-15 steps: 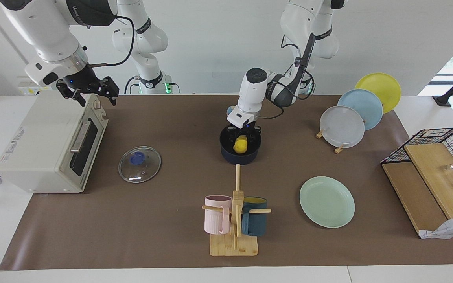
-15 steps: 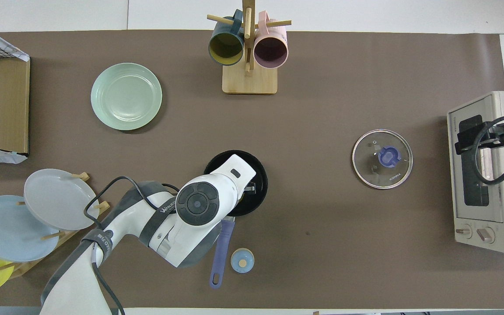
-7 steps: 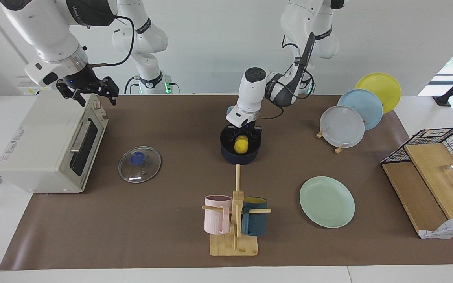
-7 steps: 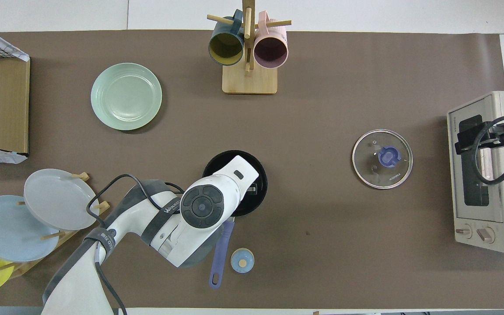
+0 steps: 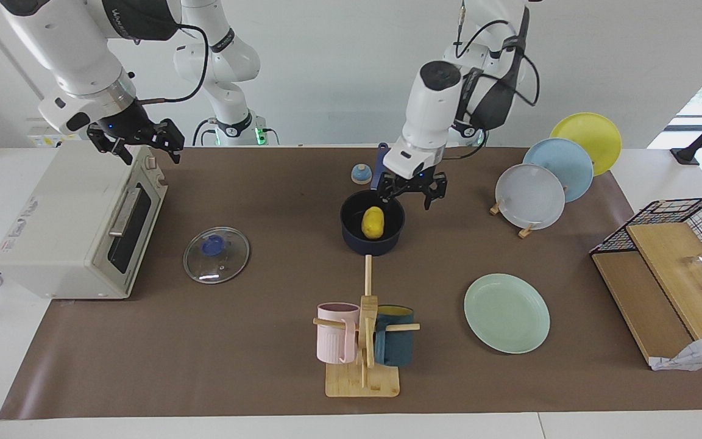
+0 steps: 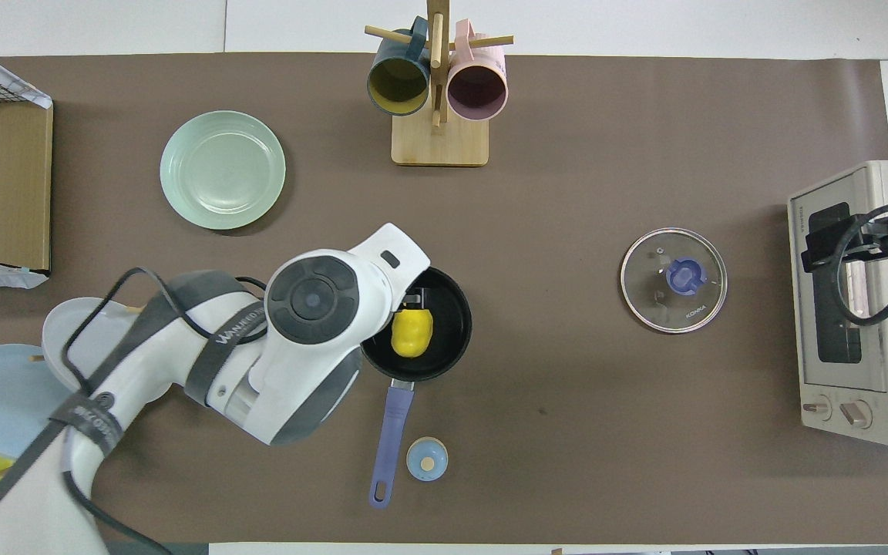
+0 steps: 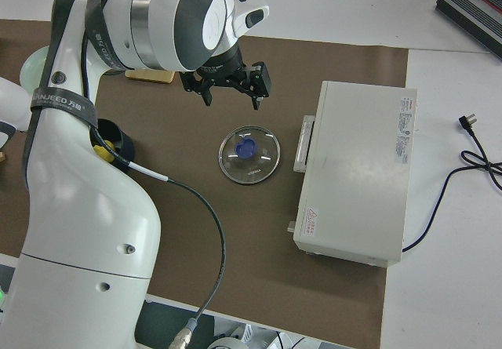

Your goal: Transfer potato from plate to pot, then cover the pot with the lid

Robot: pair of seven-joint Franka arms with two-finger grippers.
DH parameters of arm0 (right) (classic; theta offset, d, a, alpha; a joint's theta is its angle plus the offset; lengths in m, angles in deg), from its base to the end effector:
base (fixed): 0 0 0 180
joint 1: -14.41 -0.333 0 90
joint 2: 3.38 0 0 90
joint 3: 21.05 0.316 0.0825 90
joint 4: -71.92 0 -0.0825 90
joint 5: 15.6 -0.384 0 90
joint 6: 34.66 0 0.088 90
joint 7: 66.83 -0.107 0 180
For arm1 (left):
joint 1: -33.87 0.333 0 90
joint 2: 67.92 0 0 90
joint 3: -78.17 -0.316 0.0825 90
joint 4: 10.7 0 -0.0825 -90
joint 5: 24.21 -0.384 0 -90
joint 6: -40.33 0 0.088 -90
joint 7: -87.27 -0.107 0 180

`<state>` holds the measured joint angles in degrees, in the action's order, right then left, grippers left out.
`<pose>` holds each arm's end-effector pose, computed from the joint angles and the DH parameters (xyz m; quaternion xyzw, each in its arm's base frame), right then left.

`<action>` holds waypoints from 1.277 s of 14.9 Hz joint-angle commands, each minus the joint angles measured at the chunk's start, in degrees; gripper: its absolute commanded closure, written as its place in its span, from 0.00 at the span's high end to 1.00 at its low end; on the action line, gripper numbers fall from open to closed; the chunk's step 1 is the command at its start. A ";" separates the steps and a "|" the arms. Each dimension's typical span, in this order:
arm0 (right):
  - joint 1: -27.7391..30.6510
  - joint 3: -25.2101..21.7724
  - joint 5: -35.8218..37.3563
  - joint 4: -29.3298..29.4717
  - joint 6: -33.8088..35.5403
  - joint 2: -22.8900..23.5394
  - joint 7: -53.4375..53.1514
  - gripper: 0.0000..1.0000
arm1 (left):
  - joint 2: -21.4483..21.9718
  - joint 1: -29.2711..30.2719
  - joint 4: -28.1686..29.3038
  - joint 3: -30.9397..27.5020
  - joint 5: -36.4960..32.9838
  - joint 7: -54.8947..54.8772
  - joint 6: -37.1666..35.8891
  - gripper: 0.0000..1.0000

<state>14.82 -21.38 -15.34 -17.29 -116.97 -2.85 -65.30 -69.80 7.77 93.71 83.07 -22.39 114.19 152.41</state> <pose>0.5424 -0.0075 0.6150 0.9979 0.0067 -0.0648 0.0010 0.4988 -0.3015 0.5201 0.9981 -0.0302 0.0363 0.0388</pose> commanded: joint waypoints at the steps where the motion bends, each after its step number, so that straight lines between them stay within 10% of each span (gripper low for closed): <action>1: 0.74 0.42 -0.87 -1.75 -0.84 -1.41 -0.55 1.00 | 1.35 7.01 -7.97 0.29 2.57 -8.35 -10.36 1.00; 10: 0.74 0.42 -0.87 -1.75 -0.84 -1.41 -0.55 1.00 | 2.85 24.16 -11.33 0.12 1.96 -28.06 -19.17 1.00; 19: 0.74 0.42 -0.87 -1.75 -0.84 -1.41 -0.55 1.00 | 2.85 26.01 -11.77 -0.06 0.03 -28.60 -21.02 1.00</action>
<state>14.82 -21.38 -15.34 -17.29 -116.97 -2.85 -65.30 -67.05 33.02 83.13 82.40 -21.42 86.05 133.91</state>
